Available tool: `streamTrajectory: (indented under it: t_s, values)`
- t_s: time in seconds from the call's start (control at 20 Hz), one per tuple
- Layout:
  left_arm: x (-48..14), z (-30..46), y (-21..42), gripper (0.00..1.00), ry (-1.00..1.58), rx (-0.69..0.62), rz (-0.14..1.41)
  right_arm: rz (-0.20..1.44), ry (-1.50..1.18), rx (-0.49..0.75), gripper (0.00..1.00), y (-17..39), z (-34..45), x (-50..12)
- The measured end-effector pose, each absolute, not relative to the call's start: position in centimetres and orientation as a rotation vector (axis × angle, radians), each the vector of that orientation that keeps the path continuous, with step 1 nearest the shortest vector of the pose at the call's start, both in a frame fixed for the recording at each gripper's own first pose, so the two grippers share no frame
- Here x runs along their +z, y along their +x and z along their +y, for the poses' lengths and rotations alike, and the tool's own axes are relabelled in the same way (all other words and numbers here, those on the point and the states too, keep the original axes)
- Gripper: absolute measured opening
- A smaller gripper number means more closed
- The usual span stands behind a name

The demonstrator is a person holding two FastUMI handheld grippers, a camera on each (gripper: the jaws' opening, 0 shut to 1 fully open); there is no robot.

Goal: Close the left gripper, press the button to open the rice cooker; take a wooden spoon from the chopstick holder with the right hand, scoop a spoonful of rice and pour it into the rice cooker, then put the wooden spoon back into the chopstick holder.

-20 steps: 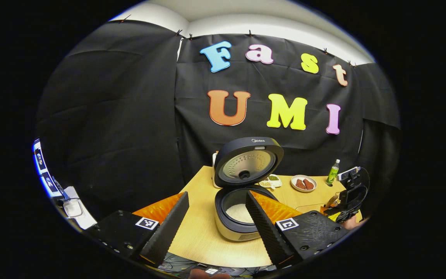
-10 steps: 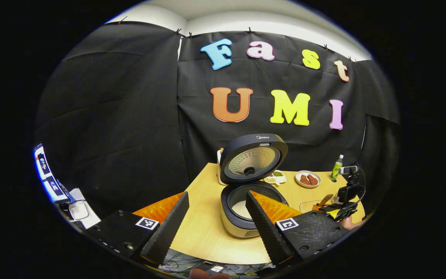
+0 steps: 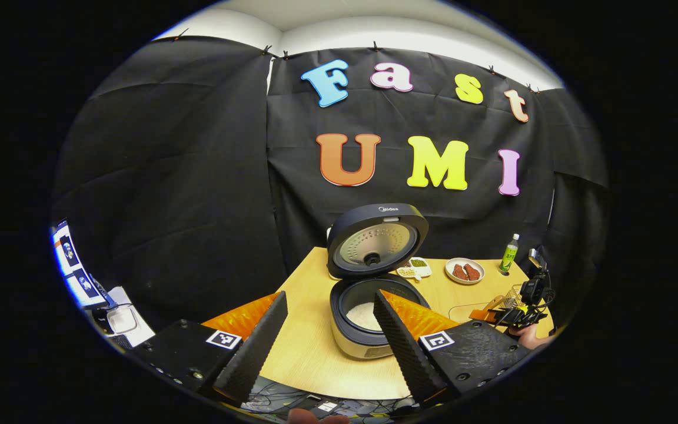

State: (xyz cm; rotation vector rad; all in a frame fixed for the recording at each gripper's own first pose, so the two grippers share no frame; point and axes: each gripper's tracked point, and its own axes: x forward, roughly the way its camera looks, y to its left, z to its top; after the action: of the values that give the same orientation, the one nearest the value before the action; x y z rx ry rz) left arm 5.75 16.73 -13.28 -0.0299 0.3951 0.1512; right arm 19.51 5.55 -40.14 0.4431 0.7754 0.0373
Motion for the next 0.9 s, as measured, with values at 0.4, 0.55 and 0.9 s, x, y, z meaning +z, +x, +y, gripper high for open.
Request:
streamTrajectory:
  t_s: [0.4,0.55,0.9]
  values:
    - [-12.6,12.3,7.7,0.95,-0.008,0.099,0.378,0.741,0.699,-0.009,0.09,19.1,-0.3,-38.4]
    - [-12.6,10.6,8.5,0.95,-0.004,0.076,0.374,0.687,0.783,-0.012,0.09,19.4,-2.6,-35.6]
    - [-12.3,7.9,9.7,0.94,-0.006,0.051,0.343,0.570,0.839,0.023,0.09,20.6,-4.7,-27.7]
